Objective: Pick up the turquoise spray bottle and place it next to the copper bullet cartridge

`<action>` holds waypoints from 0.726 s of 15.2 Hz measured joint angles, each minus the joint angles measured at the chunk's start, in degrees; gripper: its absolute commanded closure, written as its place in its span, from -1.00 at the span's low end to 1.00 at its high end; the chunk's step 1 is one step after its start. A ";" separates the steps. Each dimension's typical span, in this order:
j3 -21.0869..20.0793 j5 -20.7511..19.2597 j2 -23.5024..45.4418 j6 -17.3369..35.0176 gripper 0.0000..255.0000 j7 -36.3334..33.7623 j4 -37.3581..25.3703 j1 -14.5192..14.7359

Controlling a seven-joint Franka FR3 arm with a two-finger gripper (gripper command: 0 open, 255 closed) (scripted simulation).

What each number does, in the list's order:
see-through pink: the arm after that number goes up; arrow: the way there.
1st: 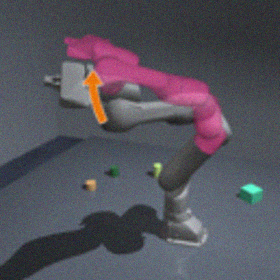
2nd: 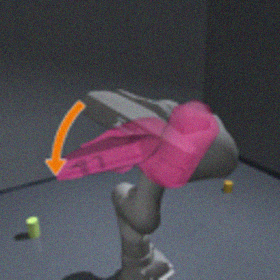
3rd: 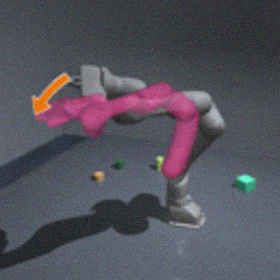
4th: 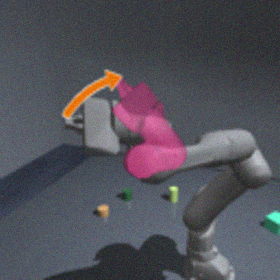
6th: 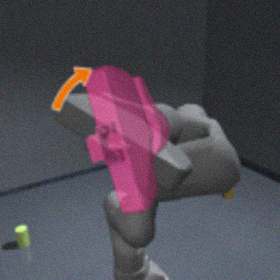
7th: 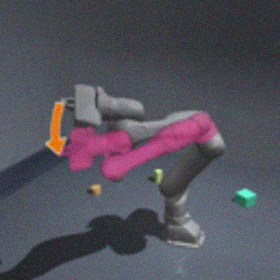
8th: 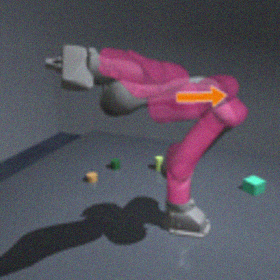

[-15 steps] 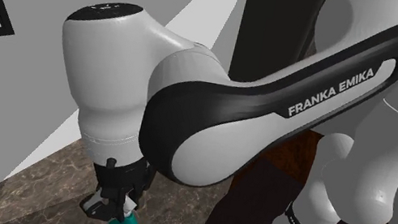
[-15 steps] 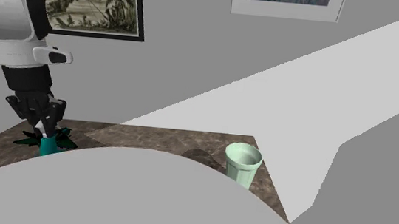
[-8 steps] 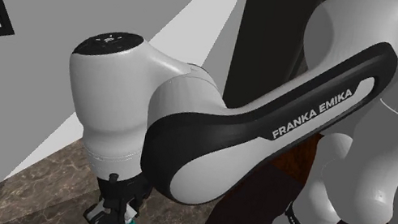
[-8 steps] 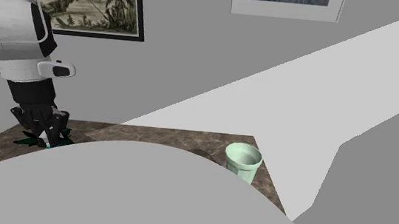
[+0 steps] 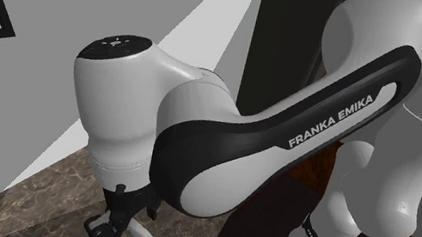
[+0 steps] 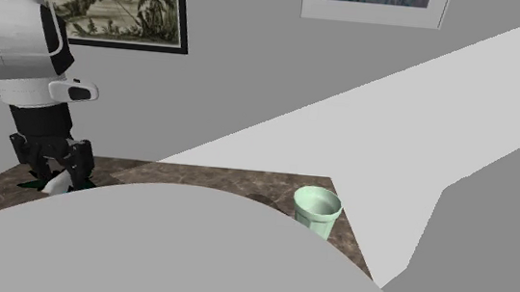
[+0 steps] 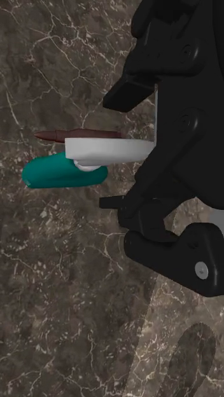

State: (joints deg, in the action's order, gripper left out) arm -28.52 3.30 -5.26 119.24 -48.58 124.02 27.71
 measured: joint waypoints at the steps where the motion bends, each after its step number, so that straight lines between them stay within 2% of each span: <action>1: 0.00 0.00 0.00 0.00 -1.00 0.00 0.00 0.00; 4: 0.00 0.00 0.00 0.00 -1.00 0.00 0.00 0.00; 8: 0.33 0.61 -1.57 -5.46 -1.00 0.44 -4.13 -0.08; 11: 0.49 0.88 -2.22 -7.07 -1.00 0.67 -5.10 -0.11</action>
State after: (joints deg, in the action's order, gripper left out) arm -28.03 4.18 -7.49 112.18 -47.91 118.93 27.60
